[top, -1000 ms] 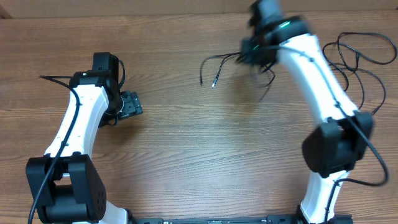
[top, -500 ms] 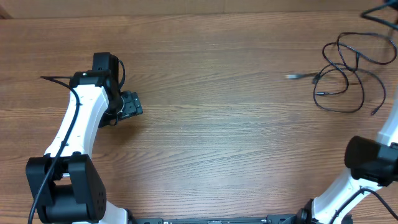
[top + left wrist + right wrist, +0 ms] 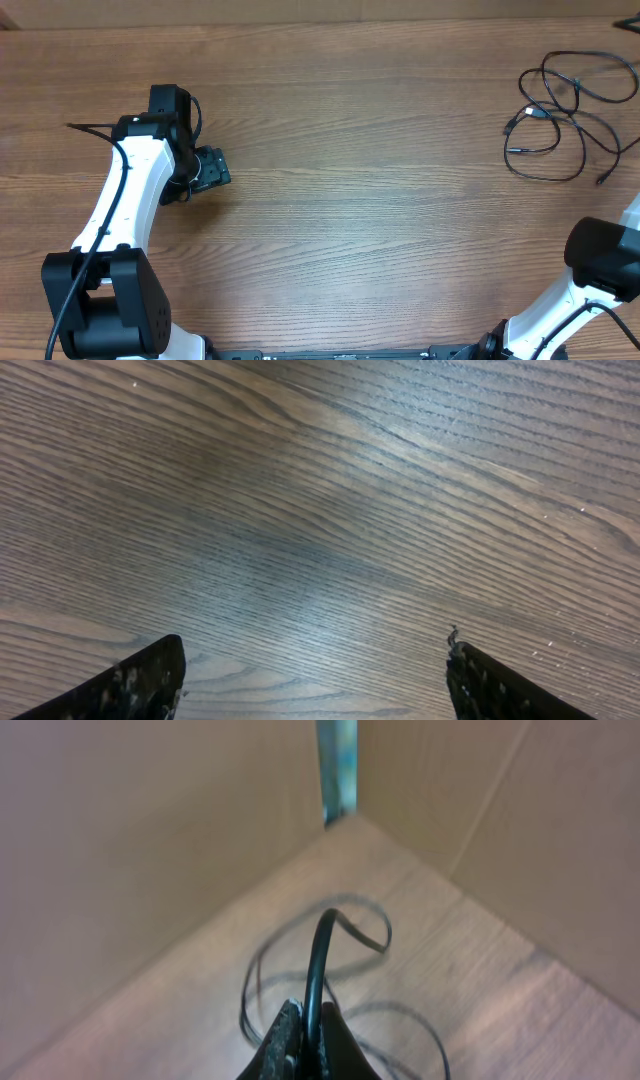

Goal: Untangle cables

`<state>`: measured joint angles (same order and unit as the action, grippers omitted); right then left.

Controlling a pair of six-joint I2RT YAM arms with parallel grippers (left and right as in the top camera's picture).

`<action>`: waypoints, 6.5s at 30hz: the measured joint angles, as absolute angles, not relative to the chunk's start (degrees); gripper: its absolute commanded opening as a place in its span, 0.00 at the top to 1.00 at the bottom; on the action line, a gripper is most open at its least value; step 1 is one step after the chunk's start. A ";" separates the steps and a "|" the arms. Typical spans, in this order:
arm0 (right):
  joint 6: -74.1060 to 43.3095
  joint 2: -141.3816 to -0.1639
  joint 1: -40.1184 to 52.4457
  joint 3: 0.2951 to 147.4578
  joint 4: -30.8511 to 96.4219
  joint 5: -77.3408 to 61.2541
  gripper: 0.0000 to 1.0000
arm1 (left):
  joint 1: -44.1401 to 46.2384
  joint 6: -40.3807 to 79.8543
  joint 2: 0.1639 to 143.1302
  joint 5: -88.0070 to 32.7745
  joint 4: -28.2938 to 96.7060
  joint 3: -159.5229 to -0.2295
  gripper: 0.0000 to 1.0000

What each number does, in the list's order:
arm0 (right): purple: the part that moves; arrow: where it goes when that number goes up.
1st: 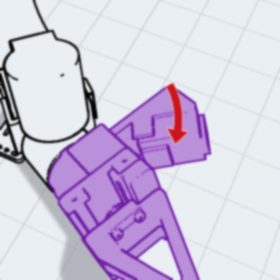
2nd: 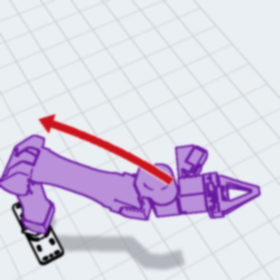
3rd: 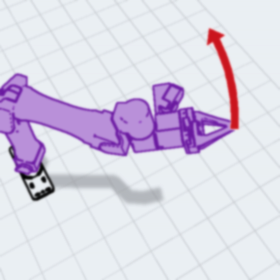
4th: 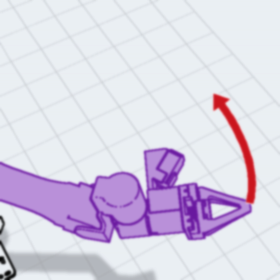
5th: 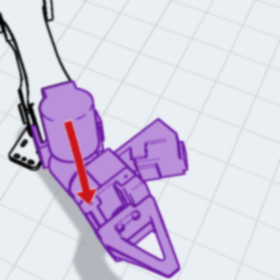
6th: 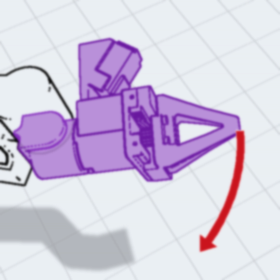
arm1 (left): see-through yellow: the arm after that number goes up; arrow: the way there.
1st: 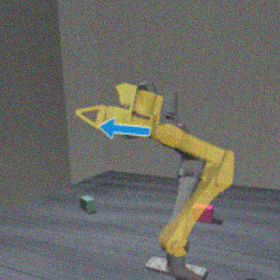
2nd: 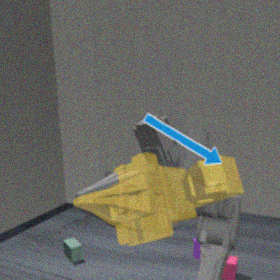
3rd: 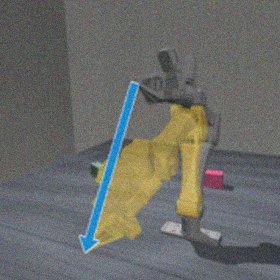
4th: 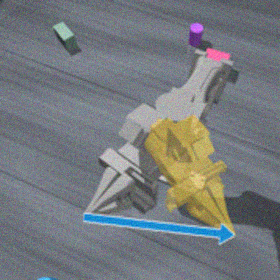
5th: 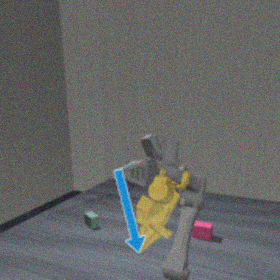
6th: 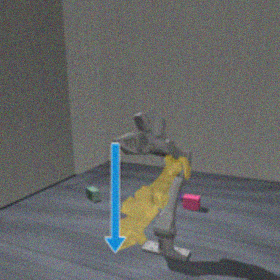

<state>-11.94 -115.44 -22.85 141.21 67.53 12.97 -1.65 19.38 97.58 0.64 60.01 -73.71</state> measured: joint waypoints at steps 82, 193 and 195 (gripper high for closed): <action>-5.28 -69.12 -0.30 69.17 58.70 -8.73 0.00 | 4.73 11.33 48.69 -0.32 55.37 -51.48 0.00; 5.56 -0.69 2.68 1.06 4.64 -6.59 0.00 | 4.73 13.17 45.78 2.02 55.70 -49.01 0.00; 5.56 -0.69 2.68 1.06 4.62 -6.57 0.00 | 4.73 13.17 45.78 2.00 55.70 -49.01 0.00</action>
